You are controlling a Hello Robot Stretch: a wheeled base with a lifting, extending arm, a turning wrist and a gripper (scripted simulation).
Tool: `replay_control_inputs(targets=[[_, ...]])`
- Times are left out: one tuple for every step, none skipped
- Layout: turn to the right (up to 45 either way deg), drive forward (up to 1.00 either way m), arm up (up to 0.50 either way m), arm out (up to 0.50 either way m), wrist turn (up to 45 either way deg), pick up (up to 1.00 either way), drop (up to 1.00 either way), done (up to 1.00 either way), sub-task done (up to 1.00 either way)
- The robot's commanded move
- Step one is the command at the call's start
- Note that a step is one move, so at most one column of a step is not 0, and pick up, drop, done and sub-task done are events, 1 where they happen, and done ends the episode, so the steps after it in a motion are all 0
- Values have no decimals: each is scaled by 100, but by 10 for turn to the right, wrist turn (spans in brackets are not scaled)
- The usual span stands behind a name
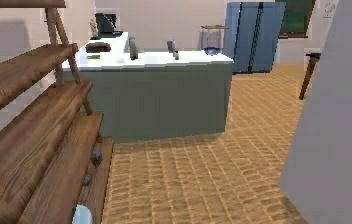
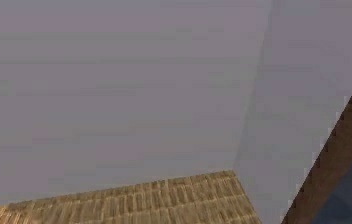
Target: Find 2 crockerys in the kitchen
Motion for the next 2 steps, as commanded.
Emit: replay_control_inputs(targets=[[0,100,0,0,0,0,0,0,0],[0,60,0,0,0,0,0,0,0]])
